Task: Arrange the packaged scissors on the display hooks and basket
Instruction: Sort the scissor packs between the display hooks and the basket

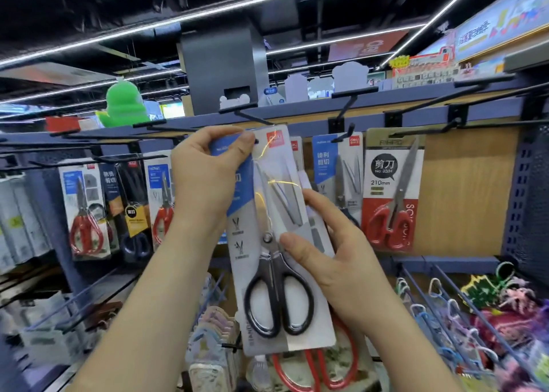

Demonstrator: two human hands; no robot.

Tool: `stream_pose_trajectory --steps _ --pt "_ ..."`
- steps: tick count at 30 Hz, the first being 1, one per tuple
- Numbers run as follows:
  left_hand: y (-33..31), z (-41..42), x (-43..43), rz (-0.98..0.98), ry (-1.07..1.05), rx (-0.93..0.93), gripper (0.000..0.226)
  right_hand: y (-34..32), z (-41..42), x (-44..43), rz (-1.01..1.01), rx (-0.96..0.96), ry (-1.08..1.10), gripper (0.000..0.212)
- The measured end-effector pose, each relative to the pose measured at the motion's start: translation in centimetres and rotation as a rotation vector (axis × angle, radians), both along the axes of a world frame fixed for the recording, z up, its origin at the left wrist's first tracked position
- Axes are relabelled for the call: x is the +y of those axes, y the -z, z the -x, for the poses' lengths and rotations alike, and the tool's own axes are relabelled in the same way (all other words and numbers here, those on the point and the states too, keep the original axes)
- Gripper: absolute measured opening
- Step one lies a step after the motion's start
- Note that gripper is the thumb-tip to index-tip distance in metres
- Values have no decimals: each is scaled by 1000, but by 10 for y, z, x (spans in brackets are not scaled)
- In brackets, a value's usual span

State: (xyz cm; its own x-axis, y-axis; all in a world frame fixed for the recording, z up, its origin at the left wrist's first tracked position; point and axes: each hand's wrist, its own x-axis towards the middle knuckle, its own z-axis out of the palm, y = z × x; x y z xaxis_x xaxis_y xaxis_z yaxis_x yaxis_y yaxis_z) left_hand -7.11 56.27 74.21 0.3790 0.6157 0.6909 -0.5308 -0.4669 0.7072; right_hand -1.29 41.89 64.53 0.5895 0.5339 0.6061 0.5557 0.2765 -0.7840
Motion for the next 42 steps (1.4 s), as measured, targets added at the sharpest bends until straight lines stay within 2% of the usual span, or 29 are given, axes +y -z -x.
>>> stream_pose_trajectory --steps 5,8,10,12,15,17,19,21,23,25,29,34,42 --pt "-11 -3 9 14 -12 86 5 -4 2 5 -1 13 11 48" --pt "-9 -12 10 58 37 199 16 5 -2 9 -49 78 -18 51" --pt "-7 -16 8 84 64 228 13 9 -4 14 -70 105 -7 59" --pt "-3 -11 6 21 -4 284 16 9 -6 18 -81 123 11 66" --pt "29 15 4 -115 -101 332 42 6 -11 24 -109 127 37 60" --pt "58 33 -3 -135 -18 350 41 2 -12 27 -123 127 61 54" --pt "79 38 -3 -53 75 348 37 3 -12 32 -121 118 76 53" --pt "89 33 5 -21 33 331 38 6 -11 35 -141 136 70 49" --pt "90 23 13 -19 -16 328 39 8 -12 34 -165 166 33 36" --pt "90 12 19 -35 -42 331 37 13 -17 29 -132 126 51 29" --pt "88 -21 38 -50 -131 360 33 35 -30 8 -66 141 219 38" --pt "96 -65 47 -117 -237 491 39 52 -47 -20 -138 200 427 36" --pt "107 -88 52 -222 -357 620 45 50 -50 -26 -243 268 367 41"
